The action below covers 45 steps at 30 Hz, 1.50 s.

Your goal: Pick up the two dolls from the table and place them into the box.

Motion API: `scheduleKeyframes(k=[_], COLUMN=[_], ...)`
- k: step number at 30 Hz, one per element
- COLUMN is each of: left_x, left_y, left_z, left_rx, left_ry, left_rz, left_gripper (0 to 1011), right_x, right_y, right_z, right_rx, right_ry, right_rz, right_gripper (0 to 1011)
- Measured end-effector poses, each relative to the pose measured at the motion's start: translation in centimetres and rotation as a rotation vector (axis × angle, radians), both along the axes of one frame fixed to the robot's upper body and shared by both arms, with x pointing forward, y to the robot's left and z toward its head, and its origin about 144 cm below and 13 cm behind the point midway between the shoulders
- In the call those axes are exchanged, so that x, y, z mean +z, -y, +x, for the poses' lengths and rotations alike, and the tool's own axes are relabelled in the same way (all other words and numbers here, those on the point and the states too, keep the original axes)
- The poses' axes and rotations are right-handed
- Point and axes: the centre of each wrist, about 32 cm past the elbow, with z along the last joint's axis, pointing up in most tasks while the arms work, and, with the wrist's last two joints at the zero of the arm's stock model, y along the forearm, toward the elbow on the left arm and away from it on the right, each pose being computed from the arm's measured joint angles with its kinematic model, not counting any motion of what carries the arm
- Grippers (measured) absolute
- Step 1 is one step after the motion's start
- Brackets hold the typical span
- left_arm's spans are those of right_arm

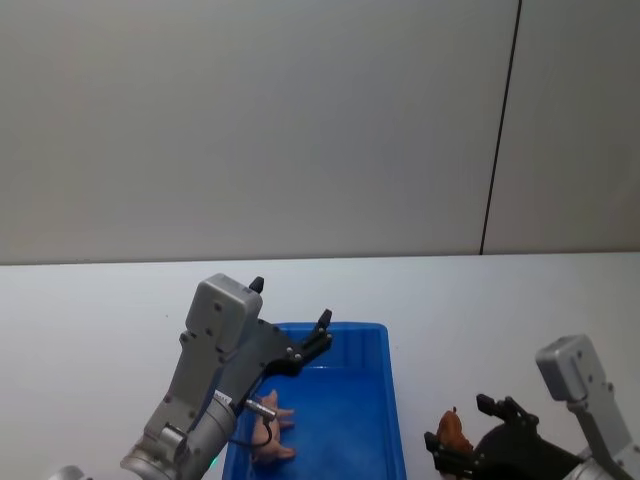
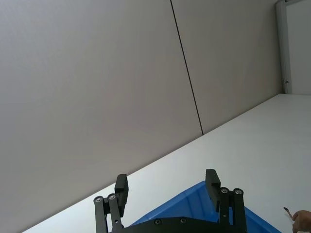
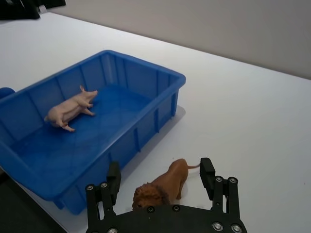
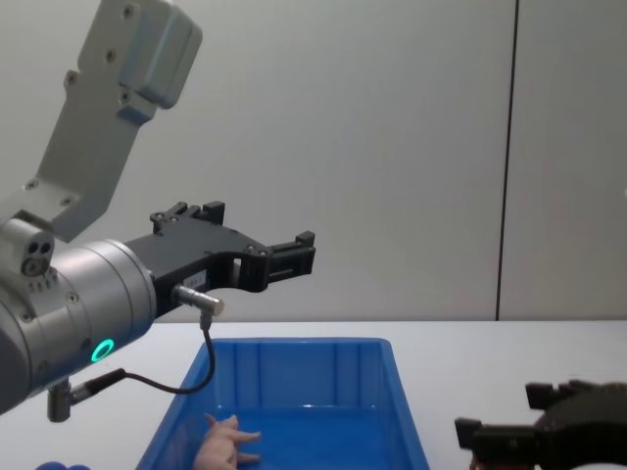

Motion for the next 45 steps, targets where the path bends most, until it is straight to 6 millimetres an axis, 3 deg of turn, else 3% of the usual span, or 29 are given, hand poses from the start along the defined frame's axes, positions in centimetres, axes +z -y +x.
scheduleKeyframes(k=[12,17,27,34,45], left_x=[0.0,0.0,0.0,0.0,0.0], left_y=[0.0,0.0,0.0,0.0,0.0], left_z=[0.0,0.0,0.0,0.0,0.0], left_rx=[0.000,0.000,0.000,0.000,0.000], left_ry=[0.000,0.000,0.000,0.000,0.000], left_rz=[0.000,0.000,0.000,0.000,0.000], left_gripper=[1003,1003,1003,1003,1003], right_x=[-1.6,-2.1,-2.7,-2.6,-1.1], right_y=[-0.3,-0.4,-0.7,-0.8,-1.0], right_z=[0.6,0.9,1.2,1.0,0.6], right_rx=[-0.011,-0.009,-0.005,-0.017,-0.046], right_ry=[-0.059,-0.082,-0.105,-0.078,0.044], right_rz=[-0.023,-0.028,-0.032,-0.043,-0.067], right_gripper=[977,879,550,408,387])
